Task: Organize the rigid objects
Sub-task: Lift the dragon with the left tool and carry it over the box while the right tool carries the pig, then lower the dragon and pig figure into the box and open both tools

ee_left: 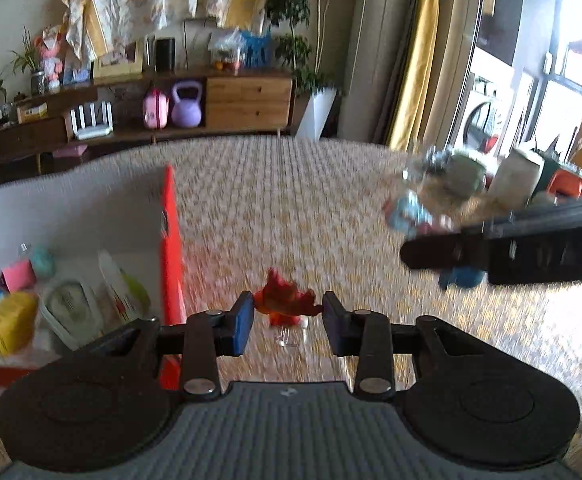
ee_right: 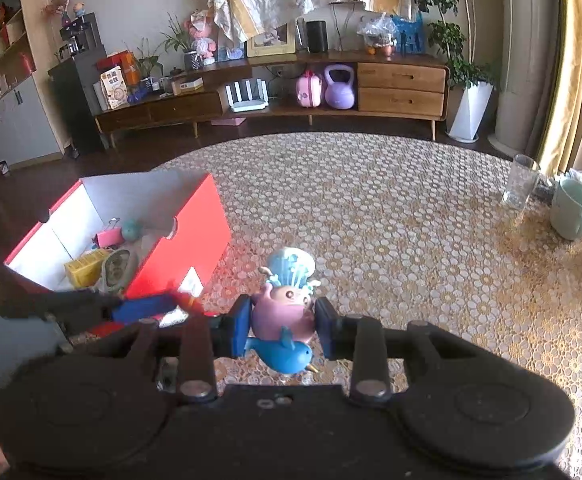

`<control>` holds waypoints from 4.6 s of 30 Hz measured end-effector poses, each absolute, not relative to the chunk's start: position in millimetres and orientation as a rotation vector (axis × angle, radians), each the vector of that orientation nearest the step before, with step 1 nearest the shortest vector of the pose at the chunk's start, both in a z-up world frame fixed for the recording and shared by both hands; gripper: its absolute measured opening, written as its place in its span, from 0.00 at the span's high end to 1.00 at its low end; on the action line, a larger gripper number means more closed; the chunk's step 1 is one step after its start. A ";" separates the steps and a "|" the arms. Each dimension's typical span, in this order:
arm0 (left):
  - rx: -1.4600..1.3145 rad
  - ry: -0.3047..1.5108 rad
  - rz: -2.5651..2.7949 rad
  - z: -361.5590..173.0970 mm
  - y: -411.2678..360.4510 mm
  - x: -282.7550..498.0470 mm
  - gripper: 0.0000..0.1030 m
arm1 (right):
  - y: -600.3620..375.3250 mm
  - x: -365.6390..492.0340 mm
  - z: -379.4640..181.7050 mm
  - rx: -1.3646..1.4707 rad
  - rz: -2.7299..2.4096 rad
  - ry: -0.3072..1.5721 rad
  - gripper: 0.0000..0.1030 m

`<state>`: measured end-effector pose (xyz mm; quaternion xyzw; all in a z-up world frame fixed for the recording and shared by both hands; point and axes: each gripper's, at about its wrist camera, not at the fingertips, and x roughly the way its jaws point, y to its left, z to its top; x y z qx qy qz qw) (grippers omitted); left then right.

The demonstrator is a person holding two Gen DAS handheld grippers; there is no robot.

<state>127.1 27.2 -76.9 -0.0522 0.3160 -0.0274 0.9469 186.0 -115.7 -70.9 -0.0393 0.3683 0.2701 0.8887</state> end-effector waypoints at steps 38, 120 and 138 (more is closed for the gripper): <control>-0.069 0.744 0.340 -153.5 -13.5 178.7 0.29 | -156.8 223.5 -100.5 -0.027 0.614 0.806 0.68; -0.078 0.908 0.183 -113.5 269.0 209.0 0.63 | 125.6 243.9 -123.8 -0.277 0.811 0.873 0.68; -0.117 0.942 0.147 -112.5 268.3 199.9 0.61 | 119.6 230.2 -113.8 -0.256 0.828 0.845 0.56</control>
